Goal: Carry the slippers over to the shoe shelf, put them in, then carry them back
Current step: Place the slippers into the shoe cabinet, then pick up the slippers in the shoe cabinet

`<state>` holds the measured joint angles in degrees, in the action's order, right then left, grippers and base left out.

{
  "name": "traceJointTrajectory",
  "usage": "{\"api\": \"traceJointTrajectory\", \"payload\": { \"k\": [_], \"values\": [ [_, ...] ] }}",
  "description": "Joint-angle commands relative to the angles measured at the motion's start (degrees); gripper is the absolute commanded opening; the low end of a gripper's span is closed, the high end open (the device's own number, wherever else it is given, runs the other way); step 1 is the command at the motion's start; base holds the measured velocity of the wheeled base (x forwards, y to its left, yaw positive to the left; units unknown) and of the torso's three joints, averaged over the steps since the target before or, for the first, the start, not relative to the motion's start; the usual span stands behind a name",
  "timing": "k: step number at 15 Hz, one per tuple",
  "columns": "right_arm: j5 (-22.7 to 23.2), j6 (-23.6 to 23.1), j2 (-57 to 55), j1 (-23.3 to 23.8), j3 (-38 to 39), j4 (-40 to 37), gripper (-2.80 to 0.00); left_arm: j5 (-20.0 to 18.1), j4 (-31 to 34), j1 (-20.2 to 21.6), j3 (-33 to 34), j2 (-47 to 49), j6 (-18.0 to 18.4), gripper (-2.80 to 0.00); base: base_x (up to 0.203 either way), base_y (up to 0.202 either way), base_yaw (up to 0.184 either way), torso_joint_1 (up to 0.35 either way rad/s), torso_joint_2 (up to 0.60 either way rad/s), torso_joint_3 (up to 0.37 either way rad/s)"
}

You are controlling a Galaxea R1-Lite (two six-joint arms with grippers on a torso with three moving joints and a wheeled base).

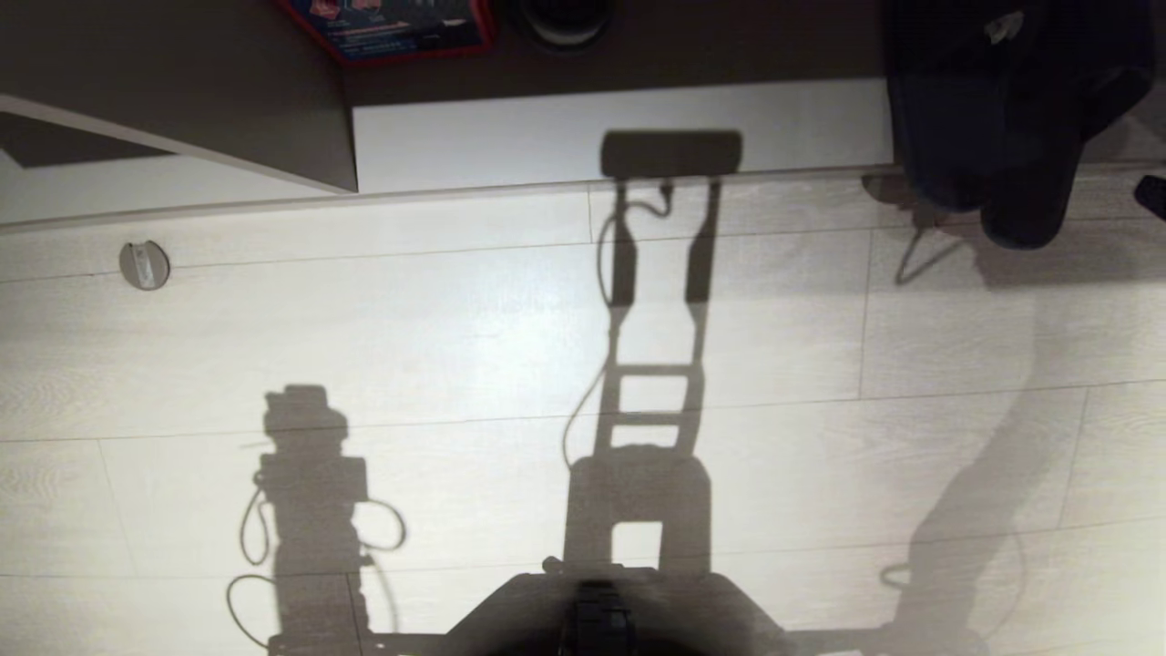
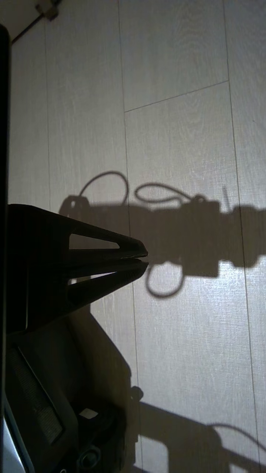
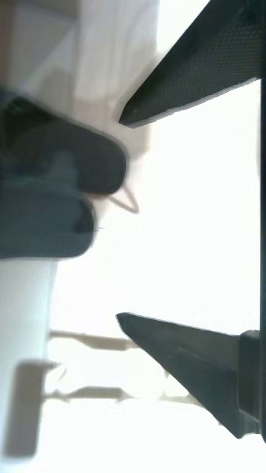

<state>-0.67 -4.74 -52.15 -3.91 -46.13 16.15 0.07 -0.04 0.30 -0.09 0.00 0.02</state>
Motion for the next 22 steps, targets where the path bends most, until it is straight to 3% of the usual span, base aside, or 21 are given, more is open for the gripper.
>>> {"api": "traceJointTrajectory", "payload": {
  "k": [1, 2, 6, 15, 18, 22],
  "values": [
    [0.4, -0.2, 4.9, 0.0, 3.9, -1.5, 0.0, 0.0, 0.0, 0.0, 0.0, 0.0, 0.0, -2.8, 0.0, 0.0, 0.0, 0.0, 0.0, 0.0],
    [1.4, -0.3, 6.2, -0.2, 5.5, -2.3, -2.8, 0.0, 0.0, 0.0, 0.0, 0.0, 0.0, -2.8, 0.0, 0.0, 0.0, 0.0, 0.0, 0.0],
    [6.0, 0.0, 15.4, -2.0, 9.3, -19.2, -2.8, 0.0, 0.0, 0.0, 0.0, 0.0, 0.0, -2.8, 0.0, 0.0, 0.0, 0.0, 0.0, 0.0],
    [6.5, 0.4, 35.6, -0.3, 7.6, -43.5, -2.8, 0.0, 0.0, 0.0, 0.0, 0.0, 0.0, -2.8, 0.0, 0.0, 0.0, 0.0, 0.0, 0.0],
    [6.3, 0.2, 42.9, 3.2, 7.5, -48.3, -2.8, 0.0, 0.0, 0.0, 0.0, 0.0, 0.0, -2.8, 0.0, 0.0, 0.0, 0.0, 0.0, 0.0],
    [4.0, -0.1, 50.3, 4.1, 7.8, -50.1, -2.8, 0.0, 0.0, 0.0, 0.0, 0.0, 0.0, -2.8, 0.0, 0.0, 0.0, 0.0, 0.0, 0.0]
  ]
}}
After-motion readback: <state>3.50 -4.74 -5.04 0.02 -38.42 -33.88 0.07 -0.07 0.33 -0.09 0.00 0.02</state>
